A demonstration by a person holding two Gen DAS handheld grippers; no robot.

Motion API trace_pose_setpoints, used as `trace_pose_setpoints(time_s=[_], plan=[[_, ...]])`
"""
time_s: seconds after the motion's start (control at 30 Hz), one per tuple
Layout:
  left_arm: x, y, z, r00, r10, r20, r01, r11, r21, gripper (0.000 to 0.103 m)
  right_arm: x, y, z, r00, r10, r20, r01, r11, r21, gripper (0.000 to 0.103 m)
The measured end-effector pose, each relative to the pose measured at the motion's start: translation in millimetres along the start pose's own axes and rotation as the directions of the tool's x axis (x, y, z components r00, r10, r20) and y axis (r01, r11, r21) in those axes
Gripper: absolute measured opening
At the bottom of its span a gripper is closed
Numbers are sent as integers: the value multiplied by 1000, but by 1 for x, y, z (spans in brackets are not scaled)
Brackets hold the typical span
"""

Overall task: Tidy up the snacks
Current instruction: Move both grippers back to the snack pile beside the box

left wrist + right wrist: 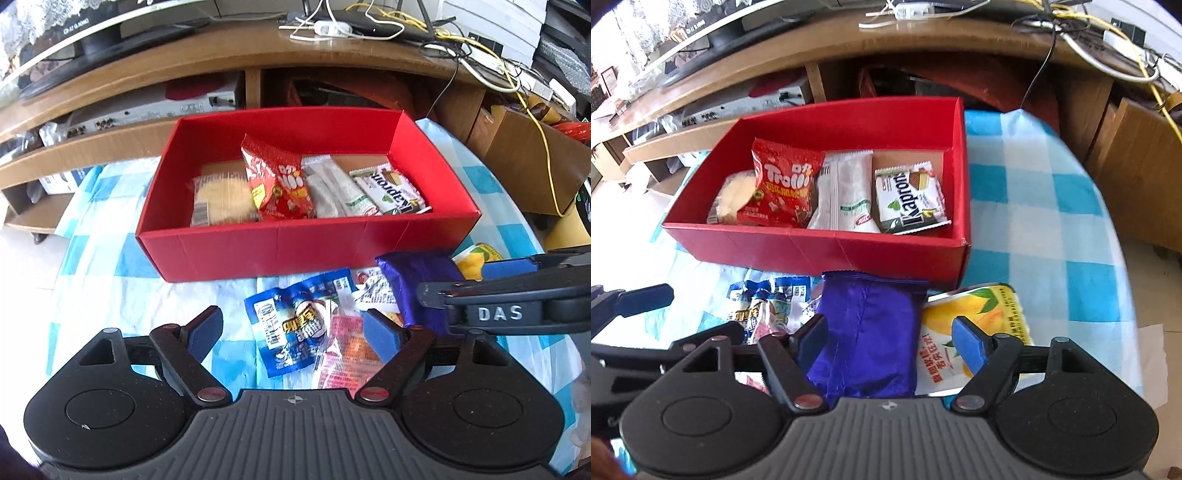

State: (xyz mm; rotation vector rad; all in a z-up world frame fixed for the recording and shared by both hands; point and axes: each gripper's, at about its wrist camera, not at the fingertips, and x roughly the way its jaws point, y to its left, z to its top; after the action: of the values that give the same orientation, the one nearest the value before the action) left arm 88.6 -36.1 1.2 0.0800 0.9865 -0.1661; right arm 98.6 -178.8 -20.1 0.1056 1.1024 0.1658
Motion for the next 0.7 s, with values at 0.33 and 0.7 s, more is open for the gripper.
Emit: trace_pose_setpoints(time_s=[0.33,0.7], plan=[[9,7,-6,999,-14,-48,14,1000,-3,88,20,21,8,1000,11,-24,-13,997,-73,85],[10,0,-10,997,-44,-67,46,999,29,88,5,8,-3,999,34,-38,-37,996,-87,65]])
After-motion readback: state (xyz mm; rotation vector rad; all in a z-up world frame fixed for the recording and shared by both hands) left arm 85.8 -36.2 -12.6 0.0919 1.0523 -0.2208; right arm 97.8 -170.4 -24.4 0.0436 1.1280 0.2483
